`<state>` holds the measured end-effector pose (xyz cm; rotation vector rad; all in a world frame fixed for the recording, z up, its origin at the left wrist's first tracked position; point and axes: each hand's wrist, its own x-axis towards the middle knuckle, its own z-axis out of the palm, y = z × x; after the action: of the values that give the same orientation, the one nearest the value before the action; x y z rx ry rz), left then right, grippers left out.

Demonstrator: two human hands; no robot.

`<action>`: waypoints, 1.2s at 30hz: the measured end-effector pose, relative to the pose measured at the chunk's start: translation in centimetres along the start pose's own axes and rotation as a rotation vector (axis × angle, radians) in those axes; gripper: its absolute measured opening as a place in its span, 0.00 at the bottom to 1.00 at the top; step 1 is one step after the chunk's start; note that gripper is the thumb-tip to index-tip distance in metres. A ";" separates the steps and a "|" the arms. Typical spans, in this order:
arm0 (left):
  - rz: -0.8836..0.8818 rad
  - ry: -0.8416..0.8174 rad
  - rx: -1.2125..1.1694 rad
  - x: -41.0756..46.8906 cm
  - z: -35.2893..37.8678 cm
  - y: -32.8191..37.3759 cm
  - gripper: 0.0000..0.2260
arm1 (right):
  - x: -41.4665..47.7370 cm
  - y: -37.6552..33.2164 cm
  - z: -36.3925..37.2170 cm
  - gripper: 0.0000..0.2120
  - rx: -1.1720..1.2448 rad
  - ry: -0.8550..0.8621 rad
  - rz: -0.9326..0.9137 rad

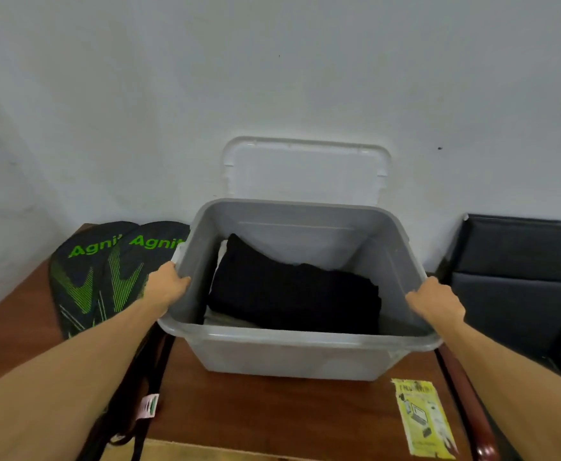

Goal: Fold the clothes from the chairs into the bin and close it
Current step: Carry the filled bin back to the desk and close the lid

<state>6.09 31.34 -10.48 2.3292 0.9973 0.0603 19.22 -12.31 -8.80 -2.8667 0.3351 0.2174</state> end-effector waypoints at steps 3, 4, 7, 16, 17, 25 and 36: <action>-0.021 -0.179 -0.051 0.9 -0.7 0.1 0.25 | -0.5 -0.5 -0.1 0.20 -0.040 -0.009 0.028; -0.034 -0.218 -0.011 1.1 -1.0 0.2 0.29 | -0.7 -0.7 -0.2 0.21 -0.050 -0.021 0.044; -0.034 -0.130 0.154 1.9 -2.0 1.5 0.35 | -0.9 -1.5 -0.7 0.25 -0.151 0.038 0.014; 0.286 -0.068 0.088 5.6 -2.2 10.5 0.21 | 3.4 -9.0 -2.2 0.22 -0.145 0.060 -0.515; 0.312 -0.083 0.101 6.0 -2.0 11.7 0.21 | 4.1 -9.9 -2.5 0.22 -0.120 0.034 -0.560; 0.453 -0.120 0.184 10.7 -2.4 21.0 0.19 | 10.4 -16.5 -8.8 0.27 -0.166 -0.059 -0.862; 0.578 -0.127 0.235 19.0 -2.4 28.9 0.19 | 18.1 -24.2 -10.3 0.25 -0.211 0.011 -0.835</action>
<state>37.70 29.76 3.58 2.7281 0.2551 0.0239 43.79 4.11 3.40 -2.9172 -0.9200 0.0746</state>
